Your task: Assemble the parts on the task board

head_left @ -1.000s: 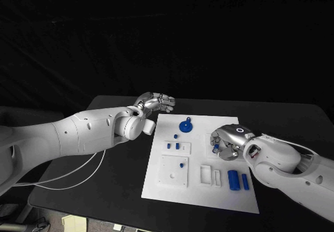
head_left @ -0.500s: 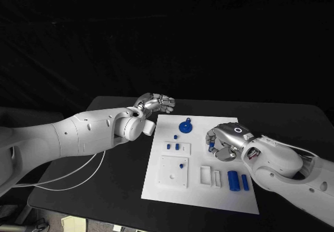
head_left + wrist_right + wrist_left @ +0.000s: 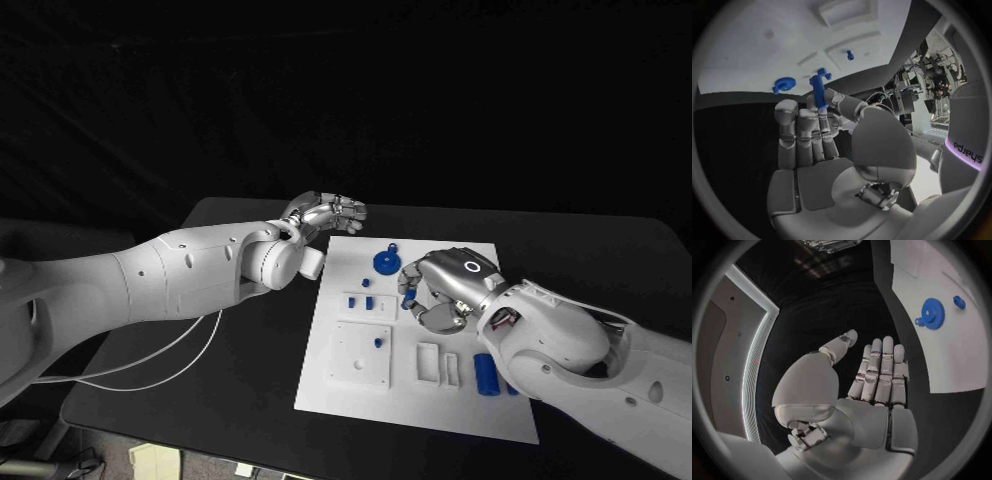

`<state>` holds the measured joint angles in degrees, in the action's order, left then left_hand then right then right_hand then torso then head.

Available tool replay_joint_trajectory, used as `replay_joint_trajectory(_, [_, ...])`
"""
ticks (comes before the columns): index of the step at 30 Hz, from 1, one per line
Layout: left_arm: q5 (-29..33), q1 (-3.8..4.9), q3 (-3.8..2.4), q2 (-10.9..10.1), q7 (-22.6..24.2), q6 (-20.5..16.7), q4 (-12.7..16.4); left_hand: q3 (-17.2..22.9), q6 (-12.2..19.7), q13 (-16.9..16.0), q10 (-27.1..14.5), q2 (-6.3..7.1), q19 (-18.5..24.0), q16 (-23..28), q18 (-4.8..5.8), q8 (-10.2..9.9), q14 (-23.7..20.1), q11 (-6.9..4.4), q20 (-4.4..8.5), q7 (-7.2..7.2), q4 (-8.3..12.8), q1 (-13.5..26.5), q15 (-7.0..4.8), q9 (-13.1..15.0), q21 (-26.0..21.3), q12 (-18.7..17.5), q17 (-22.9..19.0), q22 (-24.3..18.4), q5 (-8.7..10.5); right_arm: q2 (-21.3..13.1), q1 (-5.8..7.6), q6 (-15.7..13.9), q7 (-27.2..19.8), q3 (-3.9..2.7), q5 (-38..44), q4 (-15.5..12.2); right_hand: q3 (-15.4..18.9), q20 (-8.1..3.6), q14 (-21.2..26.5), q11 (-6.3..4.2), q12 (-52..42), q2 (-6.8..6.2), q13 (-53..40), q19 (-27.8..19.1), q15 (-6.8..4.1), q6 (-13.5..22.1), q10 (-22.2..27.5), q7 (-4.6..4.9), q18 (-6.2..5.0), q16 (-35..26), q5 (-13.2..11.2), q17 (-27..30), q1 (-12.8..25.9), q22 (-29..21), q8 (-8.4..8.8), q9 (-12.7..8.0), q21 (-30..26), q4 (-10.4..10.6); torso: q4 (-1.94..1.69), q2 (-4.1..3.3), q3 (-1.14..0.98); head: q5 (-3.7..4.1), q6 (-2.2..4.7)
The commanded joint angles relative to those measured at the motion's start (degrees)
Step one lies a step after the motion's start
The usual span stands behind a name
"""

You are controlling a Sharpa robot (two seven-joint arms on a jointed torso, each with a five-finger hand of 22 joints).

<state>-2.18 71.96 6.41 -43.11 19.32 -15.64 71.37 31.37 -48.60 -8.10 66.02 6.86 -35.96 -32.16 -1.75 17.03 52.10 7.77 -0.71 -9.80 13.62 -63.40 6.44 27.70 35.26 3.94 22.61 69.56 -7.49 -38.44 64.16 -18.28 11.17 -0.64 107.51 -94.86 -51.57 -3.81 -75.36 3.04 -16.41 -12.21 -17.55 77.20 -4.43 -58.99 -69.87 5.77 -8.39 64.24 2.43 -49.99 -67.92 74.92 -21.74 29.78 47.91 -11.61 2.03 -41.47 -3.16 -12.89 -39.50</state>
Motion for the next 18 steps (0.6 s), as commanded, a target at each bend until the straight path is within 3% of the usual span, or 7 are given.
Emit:
replay_joint_trajectory(1, [0.25,0.1,-0.06,0.21,0.4,0.75,0.13,-0.01,0.34,0.07,0.5,-0.05,-0.37,0.39,-0.98,0.2,0.38,0.06,-0.16,-0.21,-0.24,0.48,0.15,-0.1,-0.26,0.18,0.09,0.07,0.18,1.14,-0.64,-1.45,-1.92,0.2,-0.74,-0.18,-0.16,-0.47,0.11,-1.62,-1.26,0.27,-1.84,0.22,-0.54,-0.36,-2.4,0.1,-6.61,0.22,0.37,-0.09,-1.02,1.03,-0.25,0.1,0.38,0.27,0.05,0.01,0.05,-0.16,-0.07])
replay_joint_trajectory(7, [0.25,0.1,-0.06,0.33,0.39,0.81,0.11,-0.01,0.35,0.09,0.5,-0.06,-0.37,0.43,-0.98,0.2,0.39,0.06,-0.16,-0.21,-0.25,0.47,0.15,-0.11,-0.28,0.18,0.14,0.08,0.18,3.62,-2.16,-1.13,-2.36,0.84,-0.27,0.5,-0.16,-0.5,0.12,-1.63,-1.27,0.27,-1.85,0.23,-0.55,-0.35,-2.37,0.11,-6.61,0.22,0.37,-0.09,-1.02,1.03,-0.23,0.11,0.39,0.28,-0.02,-0.01,0.02,-0.69,-0.27])
replay_joint_trajectory(11, [0.25,0.1,-0.06,0.38,0.39,0.78,0.08,-0.01,0.35,0.11,0.51,-0.06,-0.37,0.46,-0.98,0.21,0.4,0.06,-0.16,-0.21,-0.25,0.46,0.15,-0.11,-0.3,0.19,0.18,0.09,0.18,5.39,-3.43,-0.98,-2.77,2.11,-0.23,1.11,-0.17,-0.52,0.13,-1.63,-1.28,0.28,-1.86,0.22,-0.55,-0.35,-2.35,0.11,-6.61,0.21,0.37,-0.08,-1.03,1.03,-0.21,0.11,0.39,0.29,0.0,0.0,0.05,-1.21,-0.41])
replay_joint_trajectory(18, [0.25,0.1,-0.06,0.49,0.37,0.82,0.06,-0.02,0.35,0.13,0.51,-0.06,-0.38,0.5,-0.98,0.22,0.41,0.06,-0.15,-0.21,-0.25,0.46,0.15,-0.12,-0.32,0.18,0.23,0.1,0.18,7.18,-5.37,-0.91,-3.77,2.57,-1.01,2.38,-0.16,-0.53,0.14,-1.63,-1.29,0.31,-1.88,0.22,-0.55,-0.33,-2.32,0.12,-6.61,0.2,0.36,-0.08,-1.02,1.03,-0.18,0.12,0.39,0.31,0.03,0.0,0.07,-1.25,-0.35])
